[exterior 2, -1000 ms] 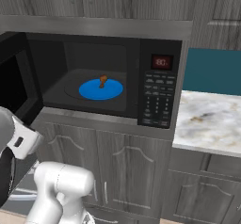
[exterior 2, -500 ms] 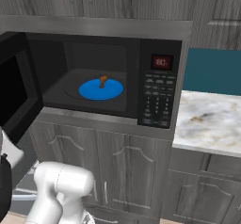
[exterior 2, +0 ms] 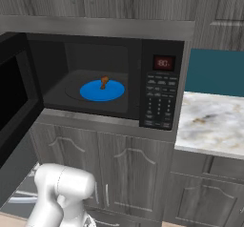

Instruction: Transport the chicken drumstick from the fridge to the microwave and turn on the microwave.

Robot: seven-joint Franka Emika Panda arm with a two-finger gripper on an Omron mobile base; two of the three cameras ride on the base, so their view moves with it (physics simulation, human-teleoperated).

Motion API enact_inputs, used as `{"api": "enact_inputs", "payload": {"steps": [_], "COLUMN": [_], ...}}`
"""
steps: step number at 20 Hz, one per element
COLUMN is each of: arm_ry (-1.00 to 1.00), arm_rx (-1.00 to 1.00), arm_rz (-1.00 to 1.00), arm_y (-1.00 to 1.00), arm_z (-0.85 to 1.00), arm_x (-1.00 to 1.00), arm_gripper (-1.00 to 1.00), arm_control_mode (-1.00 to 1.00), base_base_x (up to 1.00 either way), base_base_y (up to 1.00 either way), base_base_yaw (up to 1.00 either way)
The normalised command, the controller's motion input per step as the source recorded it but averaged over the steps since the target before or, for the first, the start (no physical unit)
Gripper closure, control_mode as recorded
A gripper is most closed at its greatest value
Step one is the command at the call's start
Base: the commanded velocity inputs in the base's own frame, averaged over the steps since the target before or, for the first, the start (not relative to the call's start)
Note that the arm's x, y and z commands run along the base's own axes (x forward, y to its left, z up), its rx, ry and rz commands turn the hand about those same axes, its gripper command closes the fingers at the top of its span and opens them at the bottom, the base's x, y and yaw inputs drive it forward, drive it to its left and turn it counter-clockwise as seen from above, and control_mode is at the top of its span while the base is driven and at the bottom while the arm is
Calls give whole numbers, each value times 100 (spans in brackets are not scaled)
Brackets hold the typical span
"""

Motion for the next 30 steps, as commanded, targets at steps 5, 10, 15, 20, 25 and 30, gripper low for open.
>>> {"api": "enact_inputs", "payload": {"steps": [5, 10, 15, 20, 25, 30], "arm_ry": [19, 14, 5, 6, 8, 2], "arm_rx": [19, 10, 8, 10, 11, 7], "arm_rz": [0, 0, 0, 0, 0, 0], "arm_y": [24, 33, 37, 32, 30, 37], "arm_z": [0, -3, -6, 0, -1, -4], "arm_x": [-39, -30, -18, -15, -19, -17], "arm_gripper": [-100, -100, -100, -100, -100, -100], "arm_control_mode": [-100, -100, -100, -100, -100, -100], "base_base_x": [0, 0, 0, 0, 0, 0], "base_base_y": [0, 0, 0, 0, 0, 0], "base_base_yaw": [0, 0, 0, 0, 0, 0]}}
